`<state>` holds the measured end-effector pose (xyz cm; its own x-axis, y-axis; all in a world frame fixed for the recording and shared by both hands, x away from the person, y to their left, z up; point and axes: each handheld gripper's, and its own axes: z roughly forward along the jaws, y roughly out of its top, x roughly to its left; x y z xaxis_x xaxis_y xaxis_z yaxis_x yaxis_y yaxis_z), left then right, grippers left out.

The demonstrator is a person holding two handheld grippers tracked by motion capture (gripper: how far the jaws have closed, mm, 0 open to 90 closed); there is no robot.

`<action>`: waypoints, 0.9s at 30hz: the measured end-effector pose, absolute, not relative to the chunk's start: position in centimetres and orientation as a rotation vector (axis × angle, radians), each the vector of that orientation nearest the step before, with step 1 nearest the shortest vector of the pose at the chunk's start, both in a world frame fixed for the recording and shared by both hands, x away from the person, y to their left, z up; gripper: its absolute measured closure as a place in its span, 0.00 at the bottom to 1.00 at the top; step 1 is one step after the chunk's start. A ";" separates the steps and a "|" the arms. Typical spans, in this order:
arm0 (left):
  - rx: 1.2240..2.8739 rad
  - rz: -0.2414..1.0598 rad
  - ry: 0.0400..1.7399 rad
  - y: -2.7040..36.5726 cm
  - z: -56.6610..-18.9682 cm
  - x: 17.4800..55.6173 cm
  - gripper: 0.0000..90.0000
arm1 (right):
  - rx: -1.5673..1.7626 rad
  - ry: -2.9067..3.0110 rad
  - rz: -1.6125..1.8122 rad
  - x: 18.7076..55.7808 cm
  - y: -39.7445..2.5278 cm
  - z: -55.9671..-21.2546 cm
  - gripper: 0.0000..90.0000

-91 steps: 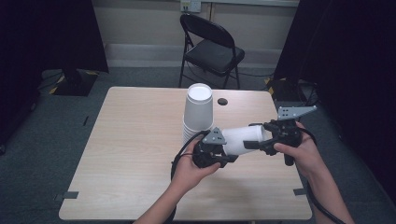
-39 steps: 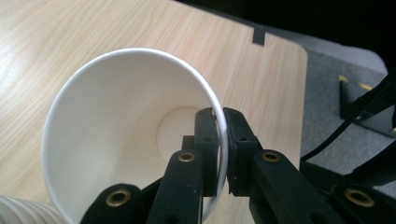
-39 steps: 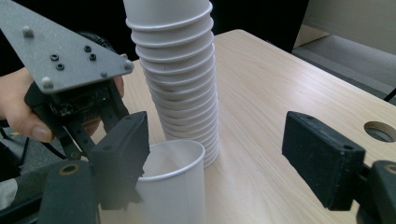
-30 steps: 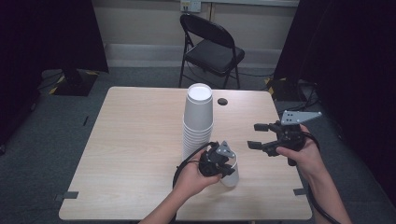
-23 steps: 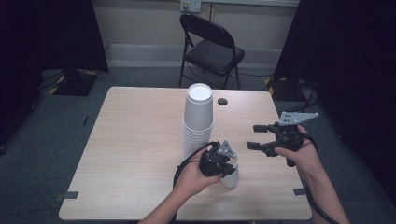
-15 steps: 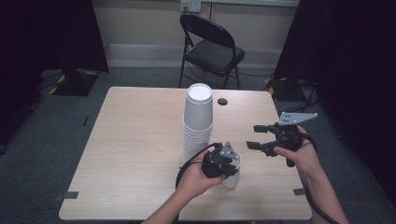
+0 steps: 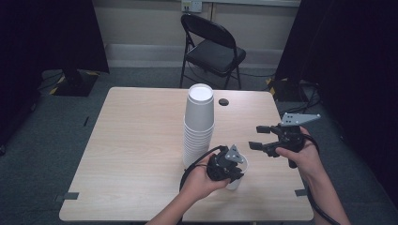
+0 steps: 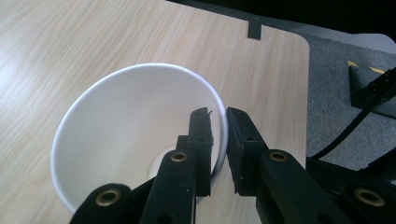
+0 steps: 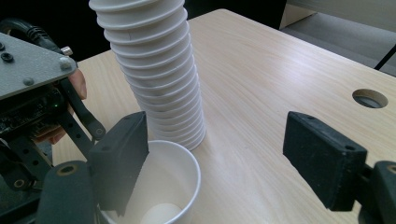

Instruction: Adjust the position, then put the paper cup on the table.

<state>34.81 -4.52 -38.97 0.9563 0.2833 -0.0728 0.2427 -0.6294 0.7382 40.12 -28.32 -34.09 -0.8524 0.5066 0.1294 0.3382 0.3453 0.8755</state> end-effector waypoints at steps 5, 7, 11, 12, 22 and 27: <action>2.288 0.038 0.342 -4.5 -39.1 34.6 0.82 | 0.781 2.436 1.518 40.2 -28.2 -34.4 0.25; 2.277 0.012 0.341 -4.3 -39.1 34.6 0.78 | 0.778 2.439 1.520 40.3 -28.1 -34.5 0.25; 2.286 0.015 0.327 -4.1 -38.9 34.3 0.76 | 0.789 2.438 1.522 40.3 -28.0 -34.7 0.25; 2.277 0.010 0.330 -4.0 -38.9 34.3 0.75 | 0.792 2.440 1.526 40.3 -28.0 -34.8 0.25; 2.235 0.004 0.399 -2.3 -38.2 34.4 0.42 | 0.807 2.447 1.513 40.4 -28.0 -35.4 0.24; 2.223 0.029 0.414 -1.5 -38.0 34.4 0.30 | 0.819 2.441 1.506 40.5 -27.9 -35.6 0.24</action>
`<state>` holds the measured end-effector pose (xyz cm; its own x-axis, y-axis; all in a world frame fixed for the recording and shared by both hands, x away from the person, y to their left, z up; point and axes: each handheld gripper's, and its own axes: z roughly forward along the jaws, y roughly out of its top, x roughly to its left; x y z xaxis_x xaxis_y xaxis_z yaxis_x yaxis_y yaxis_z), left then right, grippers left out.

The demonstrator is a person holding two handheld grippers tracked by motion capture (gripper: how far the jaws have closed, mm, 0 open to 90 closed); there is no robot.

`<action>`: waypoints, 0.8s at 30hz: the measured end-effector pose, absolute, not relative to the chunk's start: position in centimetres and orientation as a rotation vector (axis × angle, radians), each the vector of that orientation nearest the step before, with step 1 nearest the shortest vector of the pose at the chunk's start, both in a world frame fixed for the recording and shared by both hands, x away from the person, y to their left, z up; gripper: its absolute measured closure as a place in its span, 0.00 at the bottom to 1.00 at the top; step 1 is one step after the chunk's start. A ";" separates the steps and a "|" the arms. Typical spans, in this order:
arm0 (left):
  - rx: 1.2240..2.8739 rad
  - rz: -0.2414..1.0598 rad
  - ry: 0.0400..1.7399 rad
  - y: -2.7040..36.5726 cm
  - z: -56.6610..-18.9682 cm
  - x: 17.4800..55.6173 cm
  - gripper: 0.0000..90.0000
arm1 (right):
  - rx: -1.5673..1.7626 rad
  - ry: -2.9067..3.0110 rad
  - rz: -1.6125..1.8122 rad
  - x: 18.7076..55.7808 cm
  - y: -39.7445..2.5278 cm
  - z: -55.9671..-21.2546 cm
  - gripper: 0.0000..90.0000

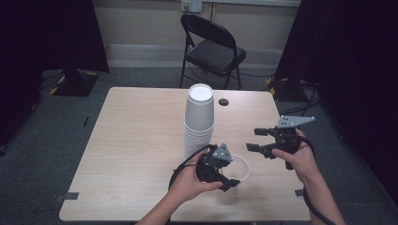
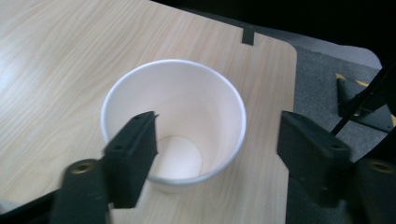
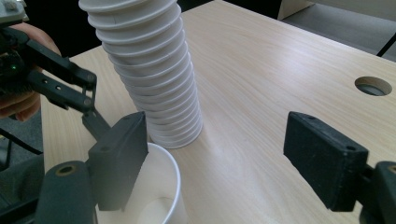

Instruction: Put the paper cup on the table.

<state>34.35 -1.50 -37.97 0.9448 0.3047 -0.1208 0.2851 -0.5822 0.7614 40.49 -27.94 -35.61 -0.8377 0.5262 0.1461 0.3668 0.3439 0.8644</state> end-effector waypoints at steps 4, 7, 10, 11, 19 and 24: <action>2.220 0.038 0.396 -1.0 -37.8 34.1 0.27 | 0.826 2.443 1.496 40.5 -28.0 -35.9 0.23; 2.226 0.042 0.381 -0.8 -37.7 34.0 0.27 | 0.837 2.439 1.495 40.4 -28.1 -36.2 0.23; 2.231 0.043 0.367 -0.4 -37.7 33.9 0.25 | 0.844 2.434 1.500 40.3 -28.2 -36.4 0.23; 2.238 0.043 0.366 -0.3 -37.7 33.9 0.25 | 0.844 2.432 1.500 40.3 -28.3 -36.4 0.23; 2.229 0.042 0.395 0.9 -37.9 34.1 0.25 | 0.852 2.426 1.496 40.0 -28.7 -36.8 0.23; 2.222 0.047 0.415 1.7 -37.9 34.2 0.25 | 0.871 2.420 1.491 39.8 -29.0 -37.2 0.23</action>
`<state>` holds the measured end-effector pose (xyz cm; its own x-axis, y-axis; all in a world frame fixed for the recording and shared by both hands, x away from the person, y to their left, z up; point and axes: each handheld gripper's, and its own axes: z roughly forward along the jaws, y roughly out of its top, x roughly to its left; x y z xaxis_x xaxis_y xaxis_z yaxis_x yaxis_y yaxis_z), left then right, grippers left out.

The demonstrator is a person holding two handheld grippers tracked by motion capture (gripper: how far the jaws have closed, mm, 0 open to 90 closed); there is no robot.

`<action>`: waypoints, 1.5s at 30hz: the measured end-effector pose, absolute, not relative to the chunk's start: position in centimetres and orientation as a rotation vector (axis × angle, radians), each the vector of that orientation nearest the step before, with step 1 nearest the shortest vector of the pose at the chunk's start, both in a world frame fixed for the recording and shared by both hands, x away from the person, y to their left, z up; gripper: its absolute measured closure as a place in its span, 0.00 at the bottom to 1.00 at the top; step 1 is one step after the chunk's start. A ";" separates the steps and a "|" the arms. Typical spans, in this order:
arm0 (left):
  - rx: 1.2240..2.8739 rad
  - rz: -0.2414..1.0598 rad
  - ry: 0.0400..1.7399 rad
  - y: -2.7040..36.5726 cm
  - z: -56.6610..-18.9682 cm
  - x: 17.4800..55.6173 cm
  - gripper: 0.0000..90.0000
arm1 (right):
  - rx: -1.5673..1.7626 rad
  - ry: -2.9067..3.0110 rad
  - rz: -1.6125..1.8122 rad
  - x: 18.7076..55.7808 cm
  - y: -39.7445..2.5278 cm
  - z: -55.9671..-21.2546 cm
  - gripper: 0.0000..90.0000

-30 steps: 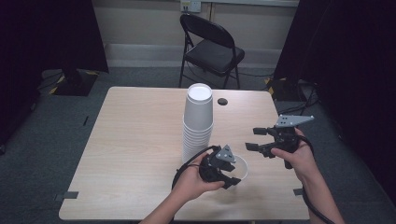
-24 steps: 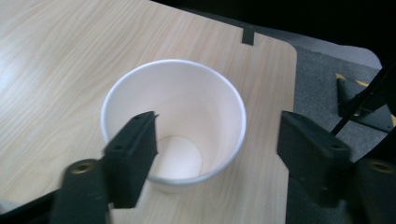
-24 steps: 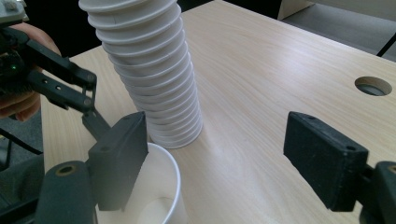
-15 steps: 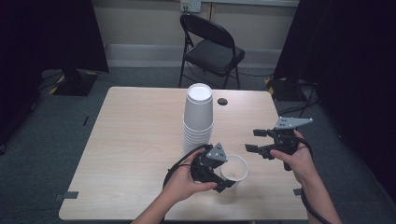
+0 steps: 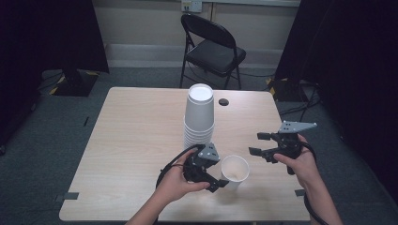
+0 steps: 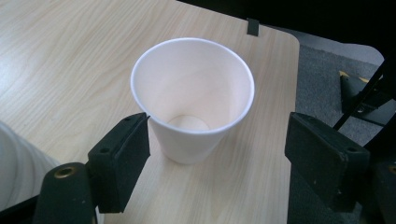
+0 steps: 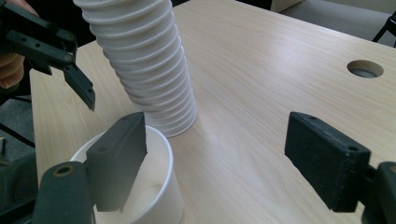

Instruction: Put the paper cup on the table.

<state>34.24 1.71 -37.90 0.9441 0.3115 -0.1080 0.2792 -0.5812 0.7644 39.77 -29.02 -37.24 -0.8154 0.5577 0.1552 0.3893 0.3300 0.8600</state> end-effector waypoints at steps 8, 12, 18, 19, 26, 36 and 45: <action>2.231 0.054 0.446 3.4 -38.5 34.5 0.24 | 0.920 2.398 1.498 39.5 -29.9 -38.2 0.23; 2.223 0.054 0.470 4.2 -38.8 34.5 0.24 | 0.947 2.391 1.490 39.3 -30.4 -38.8 0.23; 2.232 0.055 0.488 5.1 -39.1 34.5 0.24 | 0.963 2.397 1.485 38.8 -31.0 -39.8 0.23; 2.236 0.058 0.488 5.2 -39.2 34.5 0.24 | 0.968 2.399 1.482 38.7 -31.1 -40.0 0.23; 2.228 0.072 0.511 6.4 -39.9 34.6 0.24 | 1.000 2.383 1.473 38.2 -32.2 -41.0 0.23; 2.234 0.078 0.538 7.7 -41.1 34.8 0.24 | 1.032 2.379 1.426 37.7 -33.0 -42.1 0.23; 2.234 0.086 0.584 9.3 -42.3 35.1 0.23 | 1.064 2.376 1.386 37.3 -33.5 -43.3 0.22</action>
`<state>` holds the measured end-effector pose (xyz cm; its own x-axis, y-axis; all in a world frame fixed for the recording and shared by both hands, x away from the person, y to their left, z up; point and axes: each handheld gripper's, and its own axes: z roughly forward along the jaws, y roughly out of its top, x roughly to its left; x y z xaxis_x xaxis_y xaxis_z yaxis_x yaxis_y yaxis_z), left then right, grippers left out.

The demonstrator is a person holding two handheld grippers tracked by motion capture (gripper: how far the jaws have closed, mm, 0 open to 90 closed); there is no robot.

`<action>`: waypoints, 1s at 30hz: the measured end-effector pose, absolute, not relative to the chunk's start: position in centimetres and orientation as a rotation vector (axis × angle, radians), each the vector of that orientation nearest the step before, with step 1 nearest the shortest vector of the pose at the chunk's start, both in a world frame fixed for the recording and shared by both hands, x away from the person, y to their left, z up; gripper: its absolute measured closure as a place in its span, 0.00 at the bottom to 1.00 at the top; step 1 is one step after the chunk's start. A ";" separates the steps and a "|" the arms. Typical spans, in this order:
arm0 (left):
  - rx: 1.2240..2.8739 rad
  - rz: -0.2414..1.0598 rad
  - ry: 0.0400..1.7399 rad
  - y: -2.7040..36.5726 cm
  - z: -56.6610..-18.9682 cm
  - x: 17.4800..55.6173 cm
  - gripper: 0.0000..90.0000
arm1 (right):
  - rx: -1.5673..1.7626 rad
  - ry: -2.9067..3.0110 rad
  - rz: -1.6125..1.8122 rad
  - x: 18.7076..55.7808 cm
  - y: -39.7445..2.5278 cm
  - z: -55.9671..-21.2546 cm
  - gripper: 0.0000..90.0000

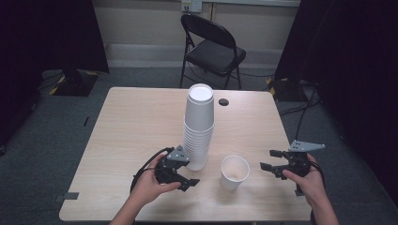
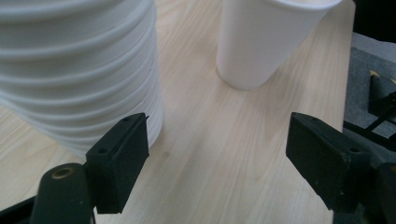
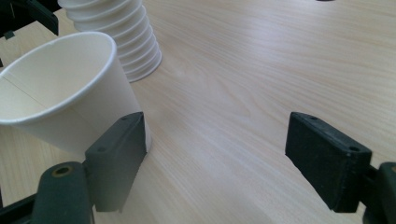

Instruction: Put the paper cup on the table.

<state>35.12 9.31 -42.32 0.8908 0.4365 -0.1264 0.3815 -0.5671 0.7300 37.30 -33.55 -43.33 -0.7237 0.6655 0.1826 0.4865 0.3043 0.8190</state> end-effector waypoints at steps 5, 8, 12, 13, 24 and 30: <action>2.224 0.084 0.619 10.4 -43.1 35.3 0.22 | 1.069 2.379 1.363 37.0 -33.8 -43.7 0.22; 2.218 0.084 0.627 11.0 -43.4 35.3 0.22 | 1.066 2.382 1.319 36.7 -33.9 -44.0 0.21; 2.216 0.088 0.651 12.0 -44.0 35.5 0.22 | 1.074 2.382 1.328 36.4 -34.0 -44.4 0.20; 2.213 0.091 0.657 12.2 -44.1 35.5 0.22 | 1.082 2.377 1.329 36.3 -34.0 -44.5 0.20; 2.198 0.115 0.686 14.5 -44.9 35.6 0.22 | 1.108 2.363 1.323 36.1 -34.5 -45.2 0.20; 2.192 0.125 0.716 16.2 -45.7 35.6 0.22 | 1.128 2.364 1.278 35.8 -34.8 -45.9 0.20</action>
